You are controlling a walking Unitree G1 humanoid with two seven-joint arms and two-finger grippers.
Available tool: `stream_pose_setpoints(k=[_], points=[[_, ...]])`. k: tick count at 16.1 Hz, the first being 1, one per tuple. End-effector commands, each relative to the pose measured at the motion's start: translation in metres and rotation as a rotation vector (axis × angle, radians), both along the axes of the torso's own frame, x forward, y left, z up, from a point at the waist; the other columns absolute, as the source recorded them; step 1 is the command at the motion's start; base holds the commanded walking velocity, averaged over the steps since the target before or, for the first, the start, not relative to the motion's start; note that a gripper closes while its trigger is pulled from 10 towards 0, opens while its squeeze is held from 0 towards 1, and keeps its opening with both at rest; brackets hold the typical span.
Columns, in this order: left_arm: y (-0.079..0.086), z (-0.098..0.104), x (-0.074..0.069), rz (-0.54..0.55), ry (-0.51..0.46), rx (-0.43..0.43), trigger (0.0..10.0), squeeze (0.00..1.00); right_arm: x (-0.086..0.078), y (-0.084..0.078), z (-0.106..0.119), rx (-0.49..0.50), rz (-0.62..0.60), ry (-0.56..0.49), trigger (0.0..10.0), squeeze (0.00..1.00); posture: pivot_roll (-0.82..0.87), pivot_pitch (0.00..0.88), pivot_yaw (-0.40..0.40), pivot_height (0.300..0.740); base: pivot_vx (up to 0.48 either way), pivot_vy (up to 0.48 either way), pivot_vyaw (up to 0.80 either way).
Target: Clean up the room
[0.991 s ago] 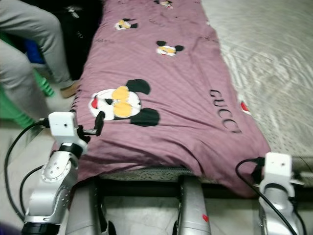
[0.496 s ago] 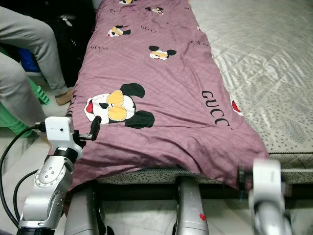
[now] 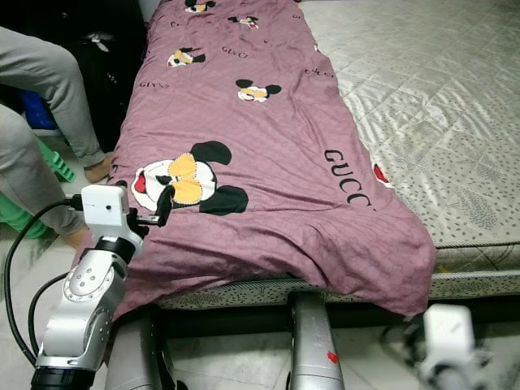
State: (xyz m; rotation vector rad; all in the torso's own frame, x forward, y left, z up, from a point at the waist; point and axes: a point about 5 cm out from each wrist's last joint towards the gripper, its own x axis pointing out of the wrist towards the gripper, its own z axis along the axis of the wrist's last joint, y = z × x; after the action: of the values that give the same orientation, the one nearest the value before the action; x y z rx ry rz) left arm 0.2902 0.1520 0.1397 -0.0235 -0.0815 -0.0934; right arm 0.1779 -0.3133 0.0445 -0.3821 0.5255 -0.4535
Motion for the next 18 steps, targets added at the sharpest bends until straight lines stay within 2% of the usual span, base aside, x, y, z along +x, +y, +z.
stream_pose_setpoints(k=[1,3,5,6,8,10,15,18], points=[[0.005,-0.002,-0.001,0.008,0.007,0.009,10.0,0.00,0.006,-0.006,0.017,-0.081,-0.018,-0.056,10.0,0.00,-0.11,0.077,0.030,0.507,0.000,0.000,0.00],[0.003,-0.003,-0.002,0.009,0.009,0.005,10.0,0.00,0.017,-0.010,0.030,-0.128,-0.038,-0.094,10.0,0.00,-0.11,0.079,0.029,0.507,0.000,0.000,0.00],[0.002,-0.003,-0.002,0.008,0.008,0.002,10.0,0.00,0.027,-0.009,0.038,-0.093,-0.070,-0.168,10.0,0.00,-0.11,0.080,0.028,0.507,0.000,0.000,0.00],[0.002,-0.002,-0.001,0.010,0.007,0.001,10.0,0.00,0.041,0.003,0.051,0.002,-0.046,-0.282,10.0,0.00,-0.11,0.080,0.028,0.507,0.000,0.000,0.00],[0.003,-0.002,-0.001,0.011,0.005,0.000,10.0,0.00,0.055,0.026,0.065,0.096,0.070,-0.372,10.0,0.00,-0.10,0.081,0.029,0.507,0.000,0.000,0.00],[0.001,-0.001,-0.001,0.008,0.003,-0.001,10.0,0.00,0.059,0.044,0.061,0.112,0.177,-0.337,10.0,0.00,-0.11,0.085,0.029,0.507,0.000,0.000,0.00],[-0.001,0.001,0.001,0.005,-0.002,-0.007,10.0,0.00,0.049,0.035,0.004,0.160,0.153,-0.011,10.0,0.00,-0.10,0.090,0.029,0.507,0.000,0.000,0.00],[0.000,0.003,0.005,0.010,-0.010,-0.003,10.0,0.00,0.055,0.027,-0.011,0.185,0.083,0.059,10.0,0.00,-0.09,0.082,0.027,0.507,0.000,0.000,0.00]])
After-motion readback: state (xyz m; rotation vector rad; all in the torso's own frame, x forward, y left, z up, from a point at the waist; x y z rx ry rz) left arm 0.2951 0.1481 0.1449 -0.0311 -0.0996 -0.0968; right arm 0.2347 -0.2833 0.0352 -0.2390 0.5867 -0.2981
